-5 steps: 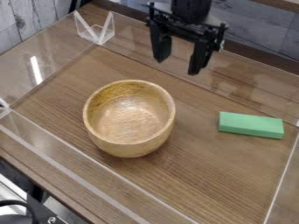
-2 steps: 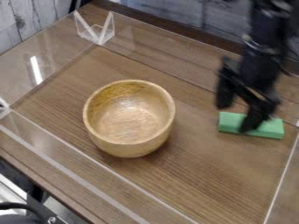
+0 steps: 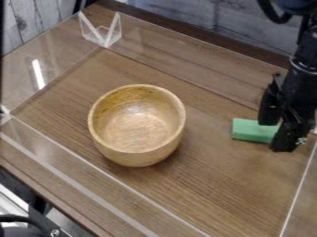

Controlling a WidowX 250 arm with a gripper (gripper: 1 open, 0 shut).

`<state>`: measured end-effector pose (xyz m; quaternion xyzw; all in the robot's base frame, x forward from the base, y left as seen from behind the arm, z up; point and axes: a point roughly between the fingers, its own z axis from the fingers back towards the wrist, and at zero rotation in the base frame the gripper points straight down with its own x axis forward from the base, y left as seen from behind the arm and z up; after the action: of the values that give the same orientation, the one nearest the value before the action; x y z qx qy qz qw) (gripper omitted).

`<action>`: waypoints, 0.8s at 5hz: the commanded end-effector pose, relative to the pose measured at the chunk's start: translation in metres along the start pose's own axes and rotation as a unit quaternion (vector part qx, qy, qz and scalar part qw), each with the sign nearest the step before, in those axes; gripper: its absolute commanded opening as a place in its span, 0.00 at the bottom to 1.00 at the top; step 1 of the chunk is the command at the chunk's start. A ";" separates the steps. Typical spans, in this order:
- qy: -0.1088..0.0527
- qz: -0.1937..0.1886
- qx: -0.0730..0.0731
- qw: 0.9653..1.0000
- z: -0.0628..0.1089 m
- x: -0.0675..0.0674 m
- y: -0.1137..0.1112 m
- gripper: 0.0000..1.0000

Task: Put green object into wooden bowl

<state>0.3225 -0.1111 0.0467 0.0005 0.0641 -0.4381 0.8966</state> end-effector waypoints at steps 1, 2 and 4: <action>-0.027 -0.017 0.018 0.999 0.010 0.005 0.025 1.00; -0.027 -0.023 0.020 0.999 0.004 0.003 0.037 1.00; -0.044 0.000 0.036 0.998 0.014 0.005 0.045 1.00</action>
<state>0.3487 -0.0861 0.0305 0.0022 0.0520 -0.4394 0.8968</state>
